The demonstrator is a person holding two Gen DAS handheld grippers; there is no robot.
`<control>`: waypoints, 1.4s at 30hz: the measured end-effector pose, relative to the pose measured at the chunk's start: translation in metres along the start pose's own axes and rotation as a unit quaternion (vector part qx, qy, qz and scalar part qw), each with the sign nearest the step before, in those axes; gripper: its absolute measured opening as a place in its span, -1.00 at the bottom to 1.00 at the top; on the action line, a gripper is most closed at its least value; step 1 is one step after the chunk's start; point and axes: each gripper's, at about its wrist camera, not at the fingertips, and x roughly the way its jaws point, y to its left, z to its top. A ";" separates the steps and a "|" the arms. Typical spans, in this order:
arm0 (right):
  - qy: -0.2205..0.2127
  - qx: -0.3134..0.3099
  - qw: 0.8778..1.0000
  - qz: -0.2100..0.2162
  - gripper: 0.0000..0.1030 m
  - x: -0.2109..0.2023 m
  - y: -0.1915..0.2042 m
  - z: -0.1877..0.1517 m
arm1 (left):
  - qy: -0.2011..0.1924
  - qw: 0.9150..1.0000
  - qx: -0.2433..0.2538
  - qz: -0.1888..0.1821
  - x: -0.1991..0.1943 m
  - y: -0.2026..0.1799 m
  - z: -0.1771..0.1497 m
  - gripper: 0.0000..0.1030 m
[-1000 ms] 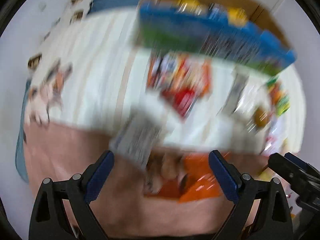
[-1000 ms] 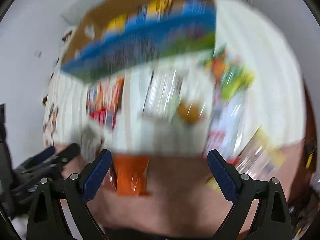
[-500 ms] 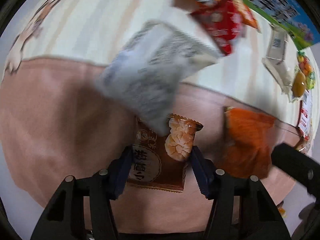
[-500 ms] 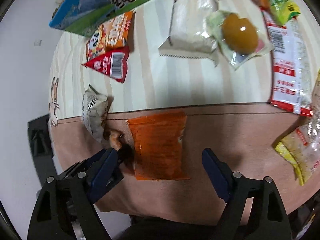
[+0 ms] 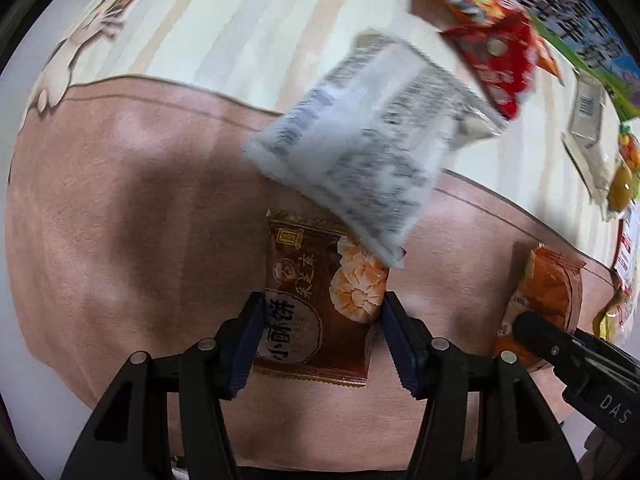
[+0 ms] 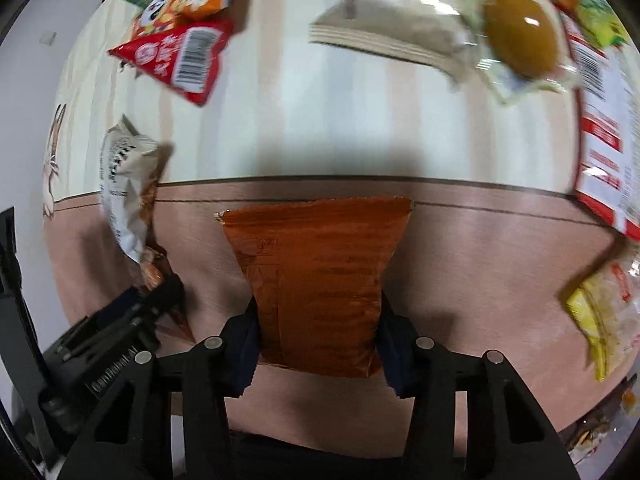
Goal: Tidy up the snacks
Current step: 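Grasp the brown pastry packet with the left tool while the right grasps the orange bag, then carry both packets into the box and release them beside the others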
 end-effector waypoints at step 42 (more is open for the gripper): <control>-0.199 -0.042 0.976 0.082 -0.09 -0.214 0.029 0.181 | -0.104 0.983 0.089 -0.120 -0.217 -0.122 0.232 0.08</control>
